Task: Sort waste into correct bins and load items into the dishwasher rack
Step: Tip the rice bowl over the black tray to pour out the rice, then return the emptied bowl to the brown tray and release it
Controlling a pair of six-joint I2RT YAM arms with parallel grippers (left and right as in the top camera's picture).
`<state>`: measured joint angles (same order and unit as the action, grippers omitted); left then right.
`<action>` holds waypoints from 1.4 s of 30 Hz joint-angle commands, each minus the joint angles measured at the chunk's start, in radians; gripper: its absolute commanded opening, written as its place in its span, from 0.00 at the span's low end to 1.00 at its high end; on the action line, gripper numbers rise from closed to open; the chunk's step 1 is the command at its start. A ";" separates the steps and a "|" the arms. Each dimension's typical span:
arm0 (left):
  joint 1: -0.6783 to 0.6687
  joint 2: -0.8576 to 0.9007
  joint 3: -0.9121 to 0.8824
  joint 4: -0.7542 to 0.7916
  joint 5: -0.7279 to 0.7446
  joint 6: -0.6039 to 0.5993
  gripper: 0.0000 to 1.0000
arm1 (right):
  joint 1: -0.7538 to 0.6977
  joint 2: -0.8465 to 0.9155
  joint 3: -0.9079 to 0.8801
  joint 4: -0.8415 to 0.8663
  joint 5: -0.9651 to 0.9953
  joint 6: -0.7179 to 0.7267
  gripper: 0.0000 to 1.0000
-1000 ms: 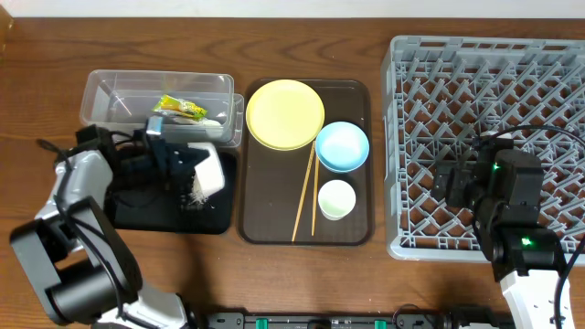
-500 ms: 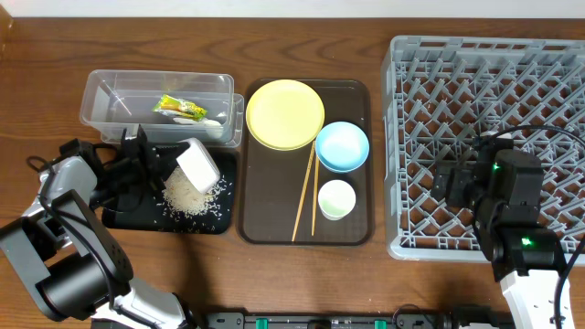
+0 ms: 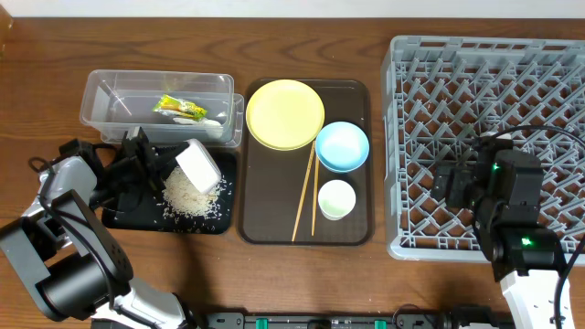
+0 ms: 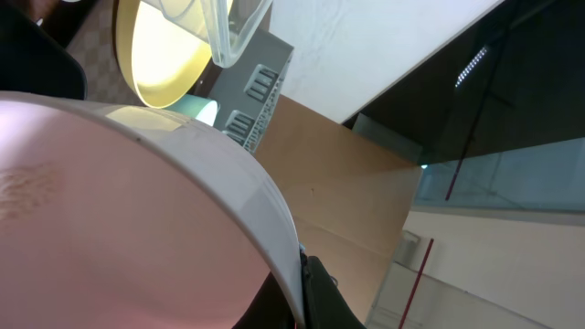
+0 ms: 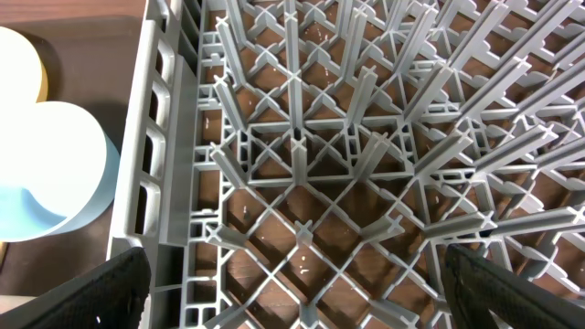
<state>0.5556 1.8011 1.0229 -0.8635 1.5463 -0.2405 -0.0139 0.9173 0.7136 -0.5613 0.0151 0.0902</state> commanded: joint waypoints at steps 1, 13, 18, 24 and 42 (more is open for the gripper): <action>0.006 0.008 -0.003 -0.004 0.027 -0.032 0.06 | 0.008 -0.001 0.019 -0.003 -0.004 -0.009 0.99; 0.006 0.008 -0.003 -0.004 0.027 -0.202 0.06 | 0.008 -0.001 0.019 -0.004 -0.005 -0.009 0.99; 0.006 0.008 -0.003 -0.004 0.027 -0.296 0.06 | 0.008 -0.001 0.019 -0.003 -0.005 -0.009 0.99; 0.006 0.008 -0.003 -0.003 0.026 -0.318 0.06 | 0.008 -0.001 0.019 -0.003 -0.005 -0.009 0.99; -0.006 -0.027 -0.003 0.259 0.015 -0.025 0.06 | 0.008 -0.001 0.019 -0.003 -0.004 -0.009 0.99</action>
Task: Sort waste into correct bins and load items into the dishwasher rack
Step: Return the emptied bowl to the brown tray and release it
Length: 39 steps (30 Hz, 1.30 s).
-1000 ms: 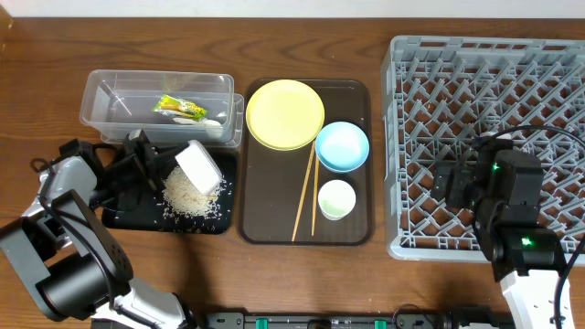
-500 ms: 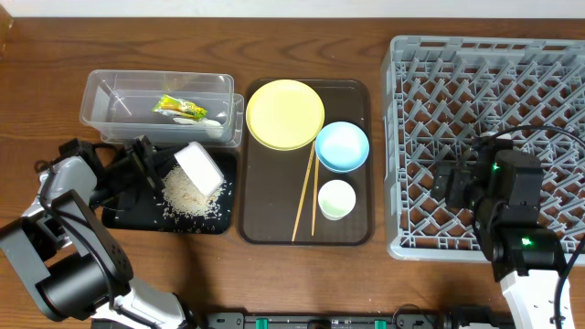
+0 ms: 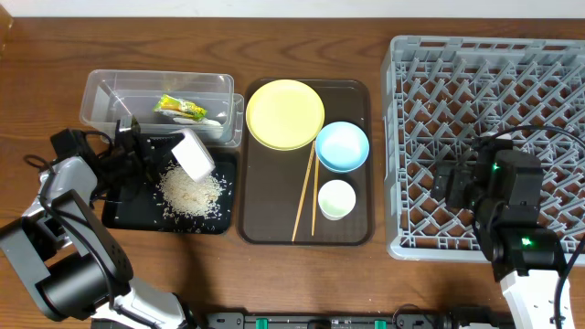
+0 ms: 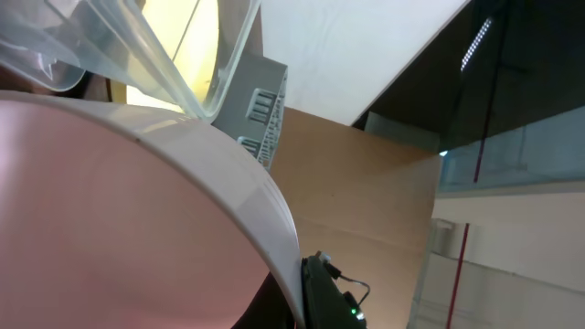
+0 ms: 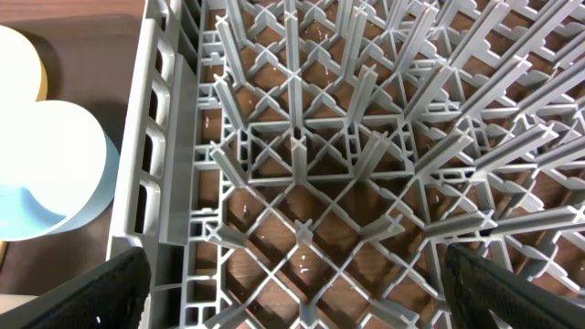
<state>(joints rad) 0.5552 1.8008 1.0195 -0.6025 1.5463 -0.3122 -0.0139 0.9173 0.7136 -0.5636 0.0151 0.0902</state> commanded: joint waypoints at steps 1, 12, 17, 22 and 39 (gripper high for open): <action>-0.013 -0.038 0.001 -0.004 0.000 0.047 0.06 | 0.008 -0.001 0.019 -0.001 -0.004 -0.009 0.99; -0.406 -0.328 0.001 -0.023 -0.657 0.046 0.06 | 0.008 -0.001 0.019 -0.001 -0.005 -0.009 0.99; -0.696 -0.336 0.001 0.008 -1.060 0.047 0.06 | 0.008 -0.001 0.019 -0.001 -0.005 -0.009 0.99; -0.909 -0.288 0.001 0.066 -1.310 0.047 0.06 | 0.008 -0.001 0.019 -0.002 -0.005 -0.009 0.99; -1.095 -0.146 0.012 0.148 -1.383 0.070 0.27 | 0.008 -0.001 0.019 -0.001 -0.005 -0.009 0.99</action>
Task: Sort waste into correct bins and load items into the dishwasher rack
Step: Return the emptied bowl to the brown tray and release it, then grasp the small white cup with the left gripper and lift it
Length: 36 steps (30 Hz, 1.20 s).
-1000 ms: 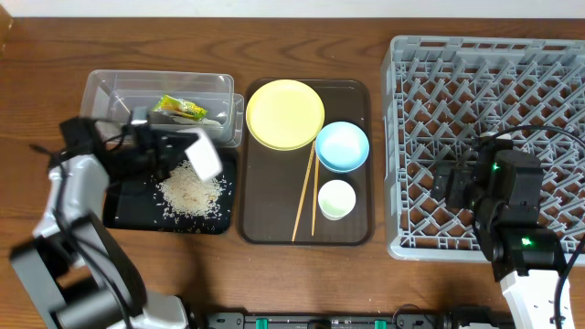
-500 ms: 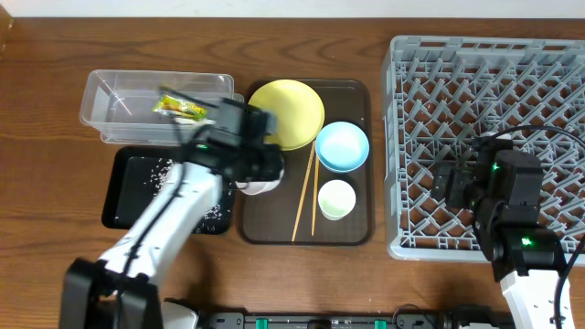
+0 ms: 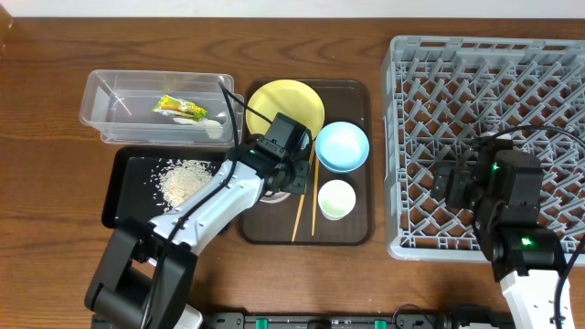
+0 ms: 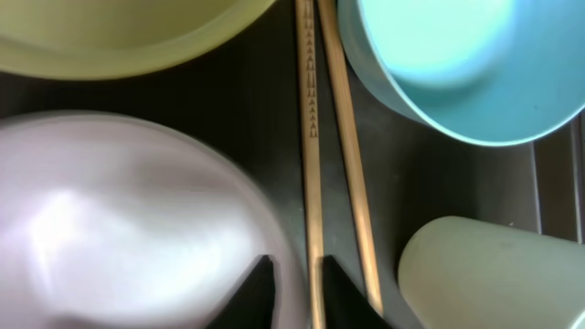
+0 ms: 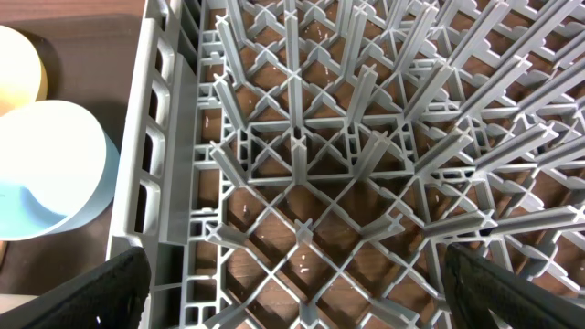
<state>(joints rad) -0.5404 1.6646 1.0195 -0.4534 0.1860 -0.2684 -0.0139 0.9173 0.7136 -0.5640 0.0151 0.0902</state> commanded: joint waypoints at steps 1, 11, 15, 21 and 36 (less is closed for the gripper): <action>0.000 -0.018 0.016 -0.006 -0.023 0.029 0.34 | 0.008 -0.001 0.019 -0.001 -0.004 -0.009 0.99; -0.004 -0.168 0.058 -0.021 0.058 0.032 0.55 | 0.008 -0.001 0.019 -0.001 -0.004 -0.009 0.99; -0.029 -0.163 0.048 -0.024 0.061 0.027 0.55 | 0.008 -0.001 0.019 -0.001 -0.005 -0.009 0.99; -0.101 -0.134 0.021 -0.024 0.060 0.027 0.54 | 0.008 -0.001 0.019 -0.001 -0.005 -0.009 0.99; -0.143 0.023 0.021 -0.027 0.060 0.001 0.06 | 0.008 -0.001 0.019 -0.008 -0.005 -0.009 0.99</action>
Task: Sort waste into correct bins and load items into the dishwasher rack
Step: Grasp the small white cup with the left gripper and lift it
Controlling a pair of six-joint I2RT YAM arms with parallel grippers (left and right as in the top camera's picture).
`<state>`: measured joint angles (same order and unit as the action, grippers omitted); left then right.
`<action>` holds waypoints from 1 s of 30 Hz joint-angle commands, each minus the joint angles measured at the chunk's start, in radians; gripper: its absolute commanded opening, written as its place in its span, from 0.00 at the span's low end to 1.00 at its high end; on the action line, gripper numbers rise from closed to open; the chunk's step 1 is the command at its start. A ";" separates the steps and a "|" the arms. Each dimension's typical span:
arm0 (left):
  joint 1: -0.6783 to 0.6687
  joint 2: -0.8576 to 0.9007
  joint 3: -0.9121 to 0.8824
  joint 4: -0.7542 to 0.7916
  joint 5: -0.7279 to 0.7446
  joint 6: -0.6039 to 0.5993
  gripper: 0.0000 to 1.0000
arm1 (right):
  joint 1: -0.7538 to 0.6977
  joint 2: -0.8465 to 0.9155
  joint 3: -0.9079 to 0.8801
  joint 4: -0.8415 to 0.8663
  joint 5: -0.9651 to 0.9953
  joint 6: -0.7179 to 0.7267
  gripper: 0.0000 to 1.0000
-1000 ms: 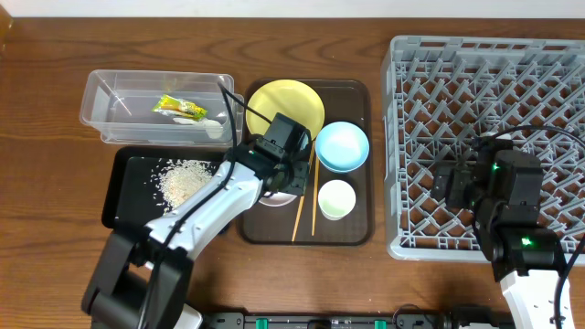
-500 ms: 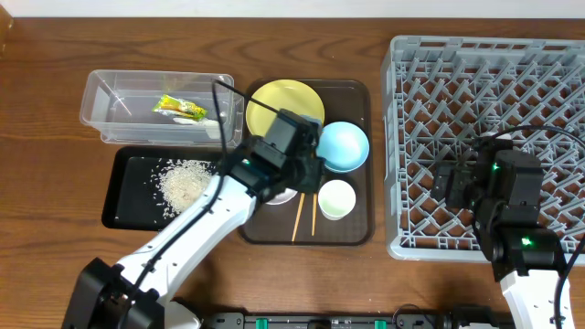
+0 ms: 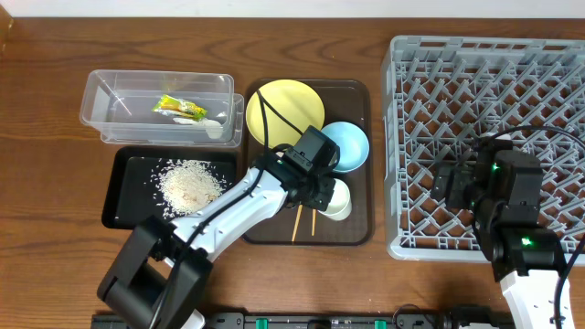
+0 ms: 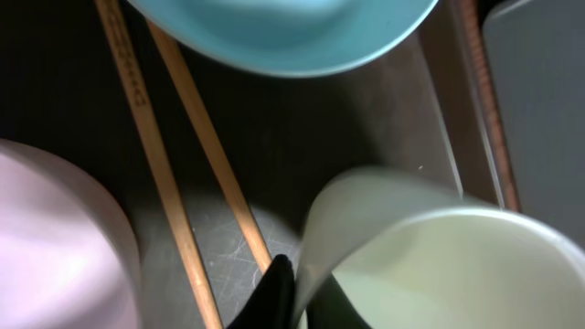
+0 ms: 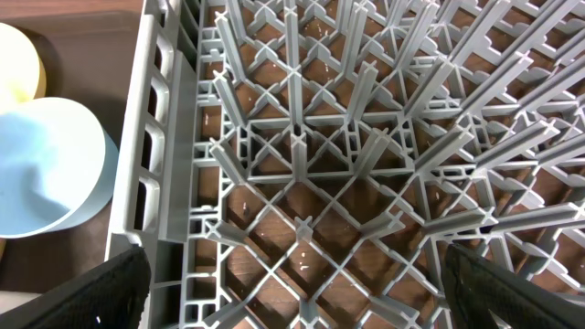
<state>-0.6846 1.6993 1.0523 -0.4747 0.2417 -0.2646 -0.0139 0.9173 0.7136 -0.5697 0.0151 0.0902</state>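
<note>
A pale green cup (image 3: 337, 200) stands on the brown tray (image 3: 358, 230), and my left gripper (image 3: 322, 189) is shut on its rim. In the left wrist view one finger is inside the cup (image 4: 439, 265) and one outside. To the left lie the two chopsticks (image 4: 157, 174) and the white bowl (image 4: 55, 251); my arm hides that bowl from overhead. The blue bowl (image 3: 347, 144) and yellow plate (image 3: 279, 105) sit at the tray's back. My right gripper (image 5: 311, 283) hangs open over the grey dishwasher rack (image 3: 484, 82), with nothing in it.
A black tray (image 3: 123, 210) at the left holds a pile of rice (image 3: 189, 183). Behind it a clear bin (image 3: 101, 91) holds a yellow-green wrapper (image 3: 178, 108). The rack's upright tines (image 5: 292, 110) fill the right side of the table.
My left gripper has let go of the white bowl, which now rests on the brown tray left of the chopsticks. It has moved right and shut on the pale green cup's rim. The right arm is unchanged.
My left gripper held the white bowl tipped over the black tray with rice beneath it, then still over that tray beside the rice pile. Then it had the bowl at the brown tray by the chopsticks. Now the bowl is released and the cup is gripped.
</note>
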 commanded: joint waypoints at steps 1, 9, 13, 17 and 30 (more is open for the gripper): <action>0.003 -0.022 -0.010 -0.006 0.004 -0.002 0.06 | 0.008 -0.001 0.019 -0.002 -0.005 -0.009 0.99; 0.125 -0.197 0.011 -0.018 0.072 -0.064 0.06 | 0.008 -0.001 0.019 0.109 -0.055 -0.009 0.99; 0.290 -0.224 0.011 0.054 0.295 -0.155 0.06 | 0.008 0.017 0.019 0.203 -0.262 -0.009 0.99; 0.420 -0.178 0.010 0.184 0.556 -0.278 0.06 | 0.009 0.075 0.019 0.245 -0.499 -0.009 0.97; 0.462 0.008 0.010 0.489 1.113 -0.509 0.06 | 0.060 0.407 0.019 0.474 -1.144 -0.070 0.90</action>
<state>-0.2111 1.6970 1.0546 0.0078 1.2266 -0.7227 0.0090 1.2781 0.7189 -0.1390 -0.9180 0.0498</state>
